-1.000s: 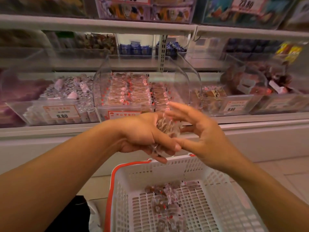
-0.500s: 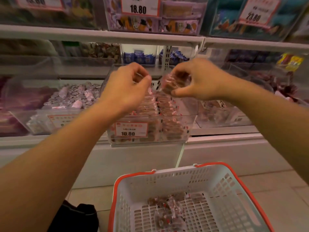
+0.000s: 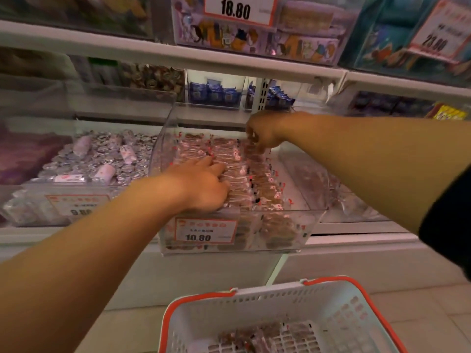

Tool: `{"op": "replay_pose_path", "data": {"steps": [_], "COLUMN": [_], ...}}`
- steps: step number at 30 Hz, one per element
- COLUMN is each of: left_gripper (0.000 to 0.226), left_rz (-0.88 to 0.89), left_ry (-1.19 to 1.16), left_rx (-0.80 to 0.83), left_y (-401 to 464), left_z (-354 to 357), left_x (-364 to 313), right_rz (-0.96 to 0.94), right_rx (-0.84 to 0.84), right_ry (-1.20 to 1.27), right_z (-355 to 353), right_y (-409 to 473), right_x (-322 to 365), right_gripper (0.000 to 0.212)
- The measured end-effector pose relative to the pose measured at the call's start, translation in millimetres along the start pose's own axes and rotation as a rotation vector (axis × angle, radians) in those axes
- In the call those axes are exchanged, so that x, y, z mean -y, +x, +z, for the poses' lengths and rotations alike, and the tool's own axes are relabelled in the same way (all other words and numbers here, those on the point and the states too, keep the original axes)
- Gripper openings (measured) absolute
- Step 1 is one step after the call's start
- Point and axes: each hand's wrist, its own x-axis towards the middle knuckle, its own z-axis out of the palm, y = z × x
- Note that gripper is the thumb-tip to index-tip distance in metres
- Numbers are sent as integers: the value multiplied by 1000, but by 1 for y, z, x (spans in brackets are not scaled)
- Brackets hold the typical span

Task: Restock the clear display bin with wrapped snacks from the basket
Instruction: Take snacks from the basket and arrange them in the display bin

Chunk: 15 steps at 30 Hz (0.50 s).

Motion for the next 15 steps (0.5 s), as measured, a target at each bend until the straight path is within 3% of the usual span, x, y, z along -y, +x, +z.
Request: {"op": "replay_pose_path", "data": {"steps": [3, 15], "left_gripper": [61, 61], "left_rz": [-6, 7], "left_ry": [4, -30], "left_rx": [10, -4], "left_y": [1, -2], "left_z": [1, 1], "left_x": [2, 3], "right_rz": [1, 1], "right_rx": [-39, -140], "right_ry": [-13, -74], "right_z": [7, 10], "right_y": [9, 11], "right_x": [-5, -3], "right_gripper": [45, 21]}}
